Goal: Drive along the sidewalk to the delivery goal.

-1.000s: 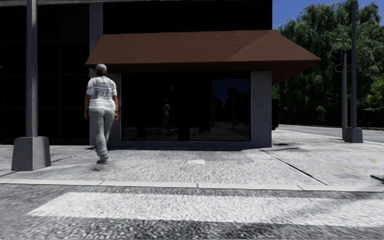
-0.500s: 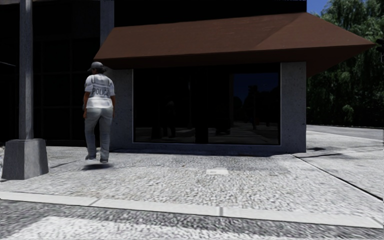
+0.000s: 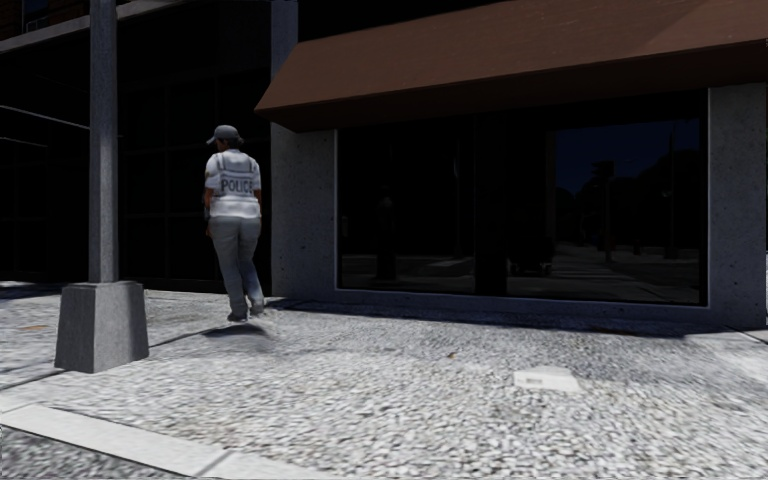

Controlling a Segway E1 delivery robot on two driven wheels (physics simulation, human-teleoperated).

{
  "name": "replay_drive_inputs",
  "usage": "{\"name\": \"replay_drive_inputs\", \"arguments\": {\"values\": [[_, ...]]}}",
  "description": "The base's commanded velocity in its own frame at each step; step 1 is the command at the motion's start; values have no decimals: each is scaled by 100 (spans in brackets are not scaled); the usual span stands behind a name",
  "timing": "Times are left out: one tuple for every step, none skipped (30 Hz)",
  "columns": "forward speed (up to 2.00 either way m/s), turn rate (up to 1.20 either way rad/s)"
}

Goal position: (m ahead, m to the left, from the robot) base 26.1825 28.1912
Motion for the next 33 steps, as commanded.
{"name": "replay_drive_inputs", "arguments": {"values": [[126,52],[126,51],[126,45],[126,45],[126,37],[126,26],[126,22],[126,21],[126,21],[126,21],[126,21],[126,25],[126,25],[126,28],[125,30],[125,31],[125,31],[125,31],[125,31],[125,31],[125,31],[125,33],[125,37],[125,37],[125,39],[125,40],[125,40],[125,40],[125,40],[125,40],[125,40],[125,40],[125,39]]}}
